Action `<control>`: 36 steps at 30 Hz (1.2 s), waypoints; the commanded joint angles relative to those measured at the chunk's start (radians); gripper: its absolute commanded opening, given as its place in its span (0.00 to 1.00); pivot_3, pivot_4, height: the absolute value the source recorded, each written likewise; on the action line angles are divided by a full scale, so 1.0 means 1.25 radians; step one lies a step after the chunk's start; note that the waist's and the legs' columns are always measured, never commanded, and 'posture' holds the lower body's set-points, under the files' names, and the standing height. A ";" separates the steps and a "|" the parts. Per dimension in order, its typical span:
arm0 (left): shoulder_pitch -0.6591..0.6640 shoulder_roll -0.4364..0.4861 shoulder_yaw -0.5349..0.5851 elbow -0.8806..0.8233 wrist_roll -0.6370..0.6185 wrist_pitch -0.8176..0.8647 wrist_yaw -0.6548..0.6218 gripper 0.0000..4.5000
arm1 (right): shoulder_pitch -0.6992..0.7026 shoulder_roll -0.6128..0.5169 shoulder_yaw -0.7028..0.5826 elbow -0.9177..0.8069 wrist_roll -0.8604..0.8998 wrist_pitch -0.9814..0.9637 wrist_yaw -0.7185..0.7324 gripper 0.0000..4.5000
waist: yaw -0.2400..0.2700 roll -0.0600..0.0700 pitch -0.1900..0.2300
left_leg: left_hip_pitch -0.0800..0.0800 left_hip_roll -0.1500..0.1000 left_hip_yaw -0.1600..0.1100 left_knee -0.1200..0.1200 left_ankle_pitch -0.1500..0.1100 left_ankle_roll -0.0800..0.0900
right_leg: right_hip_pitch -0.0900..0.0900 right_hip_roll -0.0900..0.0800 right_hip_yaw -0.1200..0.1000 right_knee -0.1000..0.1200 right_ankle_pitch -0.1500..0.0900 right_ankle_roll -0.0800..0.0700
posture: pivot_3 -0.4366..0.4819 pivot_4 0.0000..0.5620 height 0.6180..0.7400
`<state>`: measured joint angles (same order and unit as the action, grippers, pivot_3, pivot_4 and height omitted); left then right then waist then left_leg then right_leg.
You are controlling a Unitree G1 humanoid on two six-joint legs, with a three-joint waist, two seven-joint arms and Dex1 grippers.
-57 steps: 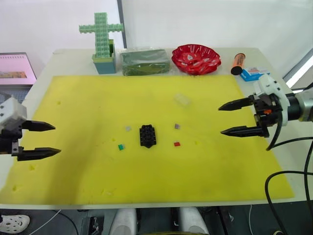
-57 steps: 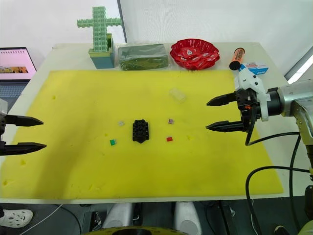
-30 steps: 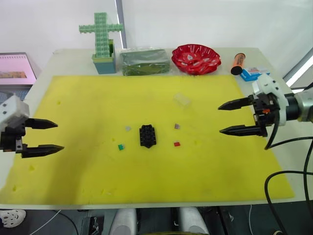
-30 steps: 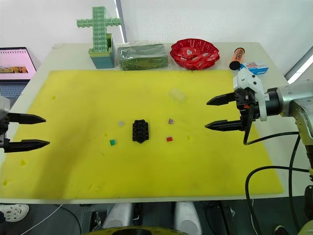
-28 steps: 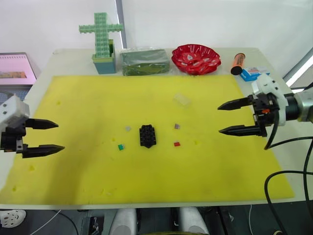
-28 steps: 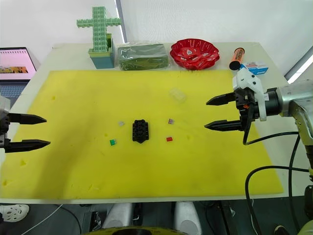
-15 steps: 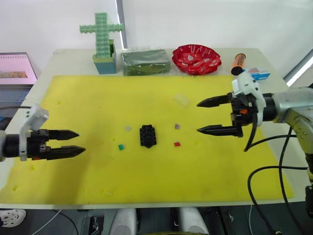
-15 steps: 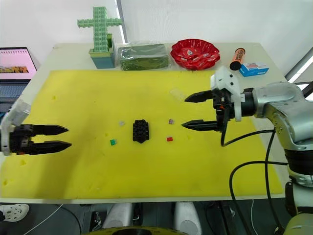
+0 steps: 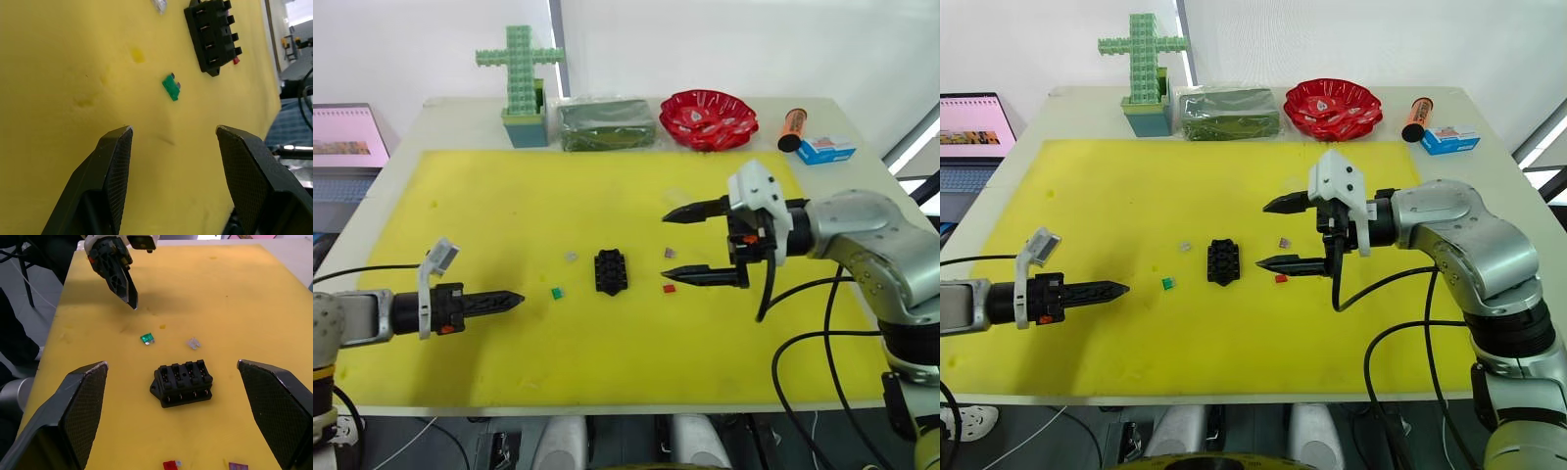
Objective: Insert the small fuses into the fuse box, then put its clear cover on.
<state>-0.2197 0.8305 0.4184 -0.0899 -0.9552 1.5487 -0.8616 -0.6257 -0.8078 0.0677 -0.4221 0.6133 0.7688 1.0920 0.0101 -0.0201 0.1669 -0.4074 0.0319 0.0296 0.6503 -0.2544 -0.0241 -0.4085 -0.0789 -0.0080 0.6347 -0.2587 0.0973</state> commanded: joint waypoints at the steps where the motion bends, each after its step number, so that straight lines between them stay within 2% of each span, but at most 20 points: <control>1: -0.017 -0.027 0.037 -0.012 -0.037 0.041 0.028 0.64 | 0.004 -0.001 -0.002 -0.033 0.007 -0.009 -0.004 1.00 | 0.000 0.000 0.000 | 0.000 0.000 0.000 0.000 0.000 0.000 | 0.000 0.000 0.000 0.000 0.000 0.000 | 0.48 0.27 1.00; 12: -0.013 -0.096 0.054 -0.015 -0.107 0.053 0.130 0.64 | 0.010 0.000 0.011 -0.038 0.011 -0.002 -0.014 1.00 | 0.000 0.000 0.000 | 0.000 0.000 -0.001 0.000 0.000 0.000 | 0.000 0.000 0.000 0.000 0.000 0.000 | 0.48 0.27 1.00; 19: -0.037 -0.168 0.063 -0.009 -0.132 0.053 0.229 0.64 | 0.018 0.001 0.016 -0.041 0.008 -0.005 -0.022 1.00 | 0.001 0.000 0.000 | 0.000 0.000 -0.001 0.000 0.000 0.000 | 0.001 0.000 0.000 0.000 0.000 0.000 | 0.48 0.27 1.00; 36: -0.066 -0.250 0.064 -0.008 -0.171 0.053 0.358 0.64 | 0.019 -0.004 0.017 -0.049 0.004 -0.004 -0.024 1.00 | 0.002 0.000 0.000 | 0.000 -0.001 -0.001 0.000 0.000 0.000 | 0.001 -0.001 0.000 0.000 0.000 0.000 | 0.48 0.27 1.00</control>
<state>-0.2895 0.5196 0.4856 -0.0895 -1.1567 1.6056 -0.4274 -0.5972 -0.8050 0.1026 -0.4486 0.6122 0.7705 1.0645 0.0122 -0.0204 0.1666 -0.4069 0.0310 0.0279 0.6507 -0.2543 -0.0242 -0.4068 -0.0799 -0.0082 0.6341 -0.2586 0.0971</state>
